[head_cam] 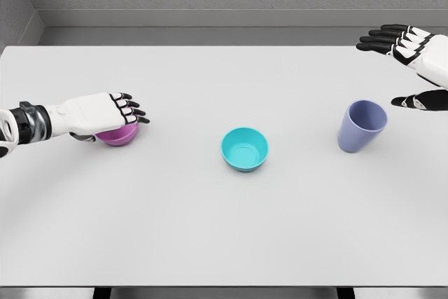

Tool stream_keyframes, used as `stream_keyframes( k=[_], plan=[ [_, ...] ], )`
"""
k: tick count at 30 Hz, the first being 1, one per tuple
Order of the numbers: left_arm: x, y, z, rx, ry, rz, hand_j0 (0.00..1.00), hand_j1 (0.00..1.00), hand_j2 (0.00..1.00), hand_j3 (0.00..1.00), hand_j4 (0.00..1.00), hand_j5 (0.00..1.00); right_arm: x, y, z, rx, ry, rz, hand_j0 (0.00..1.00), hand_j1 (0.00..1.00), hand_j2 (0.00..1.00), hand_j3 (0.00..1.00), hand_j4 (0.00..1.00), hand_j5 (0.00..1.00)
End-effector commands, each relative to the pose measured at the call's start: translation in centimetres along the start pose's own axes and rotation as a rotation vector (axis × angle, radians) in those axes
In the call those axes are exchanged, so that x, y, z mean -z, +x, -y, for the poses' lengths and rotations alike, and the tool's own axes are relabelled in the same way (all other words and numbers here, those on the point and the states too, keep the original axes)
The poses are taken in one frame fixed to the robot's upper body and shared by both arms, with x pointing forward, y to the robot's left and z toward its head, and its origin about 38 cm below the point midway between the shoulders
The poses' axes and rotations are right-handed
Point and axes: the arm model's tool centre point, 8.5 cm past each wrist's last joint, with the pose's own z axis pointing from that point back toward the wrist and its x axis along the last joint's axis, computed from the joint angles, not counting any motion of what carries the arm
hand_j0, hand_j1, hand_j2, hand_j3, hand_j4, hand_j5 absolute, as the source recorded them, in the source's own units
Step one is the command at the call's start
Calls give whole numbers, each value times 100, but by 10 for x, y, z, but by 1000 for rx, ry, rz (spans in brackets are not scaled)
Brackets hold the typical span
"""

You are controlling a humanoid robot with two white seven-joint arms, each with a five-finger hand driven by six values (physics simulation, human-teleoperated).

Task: Stacking bowl and cup with both arms

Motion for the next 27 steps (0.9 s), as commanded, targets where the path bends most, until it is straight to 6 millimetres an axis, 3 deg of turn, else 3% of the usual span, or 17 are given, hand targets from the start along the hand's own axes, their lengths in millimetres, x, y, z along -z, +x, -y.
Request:
stream_keyframes(
  k=[1,5,9,17,27],
  plan=[
    [1,0,-1,-4,5,0,100,100,100,100,100,100,0,0,1,5,-4,-1,100,100,100,100,100,100],
    [1,1,-1,-3,3,2,99,99,99,99,99,99,0,0,1,5,-4,-1,100,100,100,100,100,100],
    [2,2,5,-3,-64,5,77,77,77,77,77,77,0,0,1,5,-4,-1,100,100,100,100,100,100],
    [0,1,3,-7,-58,3,62,62,62,62,62,62,0,0,1,6,-5,0,100,100,100,100,100,100],
    [-1,7,-12,-1,-6,26,30,30,30,30,30,30,1,0,0,9,-8,1,100,100,100,100,100,100]
  ],
)
